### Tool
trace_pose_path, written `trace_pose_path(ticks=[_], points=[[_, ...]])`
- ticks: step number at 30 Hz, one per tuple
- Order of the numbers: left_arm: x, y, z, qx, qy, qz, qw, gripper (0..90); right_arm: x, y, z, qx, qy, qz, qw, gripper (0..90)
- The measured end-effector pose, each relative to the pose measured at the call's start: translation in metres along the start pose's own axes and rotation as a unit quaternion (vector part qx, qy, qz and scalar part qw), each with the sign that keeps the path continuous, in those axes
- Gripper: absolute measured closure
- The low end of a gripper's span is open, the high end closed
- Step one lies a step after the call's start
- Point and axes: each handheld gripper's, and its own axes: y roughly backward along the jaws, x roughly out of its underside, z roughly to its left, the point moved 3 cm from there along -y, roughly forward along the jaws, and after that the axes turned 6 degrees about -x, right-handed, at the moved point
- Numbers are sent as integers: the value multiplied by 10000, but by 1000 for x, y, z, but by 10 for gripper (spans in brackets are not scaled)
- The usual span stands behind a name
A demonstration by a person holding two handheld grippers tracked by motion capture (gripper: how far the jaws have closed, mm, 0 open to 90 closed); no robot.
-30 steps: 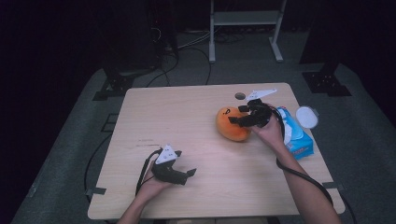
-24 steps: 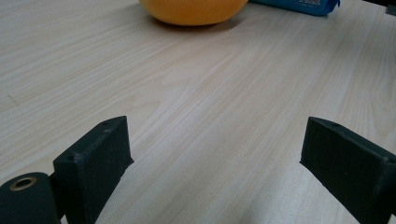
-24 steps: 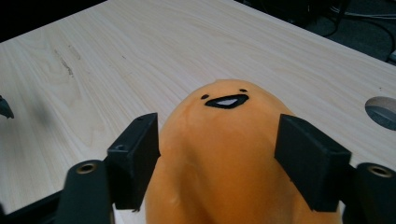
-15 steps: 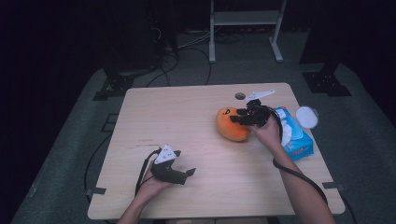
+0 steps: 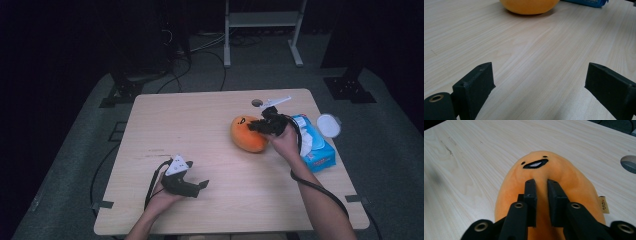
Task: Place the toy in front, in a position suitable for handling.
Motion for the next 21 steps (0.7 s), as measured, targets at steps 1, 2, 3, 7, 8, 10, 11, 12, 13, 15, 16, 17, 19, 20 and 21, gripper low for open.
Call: trace_pose_path(ticks=[1, 2, 3, 7, 8, 10, 11, 12, 13, 15, 16, 17, 19, 20, 21], points=[[0, 0, 0, -5, -1, 2, 10000, 78, -1, 0, 0, 8, 8, 6, 10000, 804], [0, 0, 0, -7, 6, -3, 10000, 78, -1, 1, 0, 17, 5, -4, 10000, 814], [0, 1, 1, -8, 5, 10, 10000, 78, -3, 3, -2, 7, -43, -31, 10000, 828], [0, 0, 1, -8, 0, 15, 10000, 78, -4, 7, -5, 6, -85, -61, 9999, 840], [0, 0, 1, -7, 1, 14, 10000, 78, -4, 9, -4, 1, -80, -49, 10000, 845], [0, 0, 1, -5, 5, 12, 10000, 78, -4, 10, -4, -5, -41, -39, 10000, 847], [0, 0, 1, -8, 4, 12, 10000, 78, -5, 11, -3, -19, -33, -27, 10000, 848], [0, 0, 1, -11, 5, 6, 10000, 78, -6, 12, -1, -16, -2, -23, 10000, 848], [-1, 1, 1, -19, -4, -3, 10000, 78, -6, 13, 0, -23, 26, -25, 10000, 850], [-1, 2, 2, -26, 1, -2, 10000, 78, -8, 17, 3, -114, 49, -60, 9999, 850], [-1, 3, 3, -25, 16, -6, 10000, 78, -9, 19, 5, -151, 73, -73, 9998, 850], [-1, 3, 4, -23, 54, -20, 10000, 78, -10, 21, 7, -190, 84, -78, 9998, 850], [-1, 4, 6, -23, 92, -59, 9999, 78, -13, 28, 15, -335, 186, -119, 9992, 850], [-1, 5, 6, -14, 99, -61, 9999, 78, -13, 28, 15, -335, 186, -119, 9992, 850], [-1, 6, 8, -21, 110, -87, 9999, 78, -14, 34, 23, -429, 315, -126, 9985, 850]])
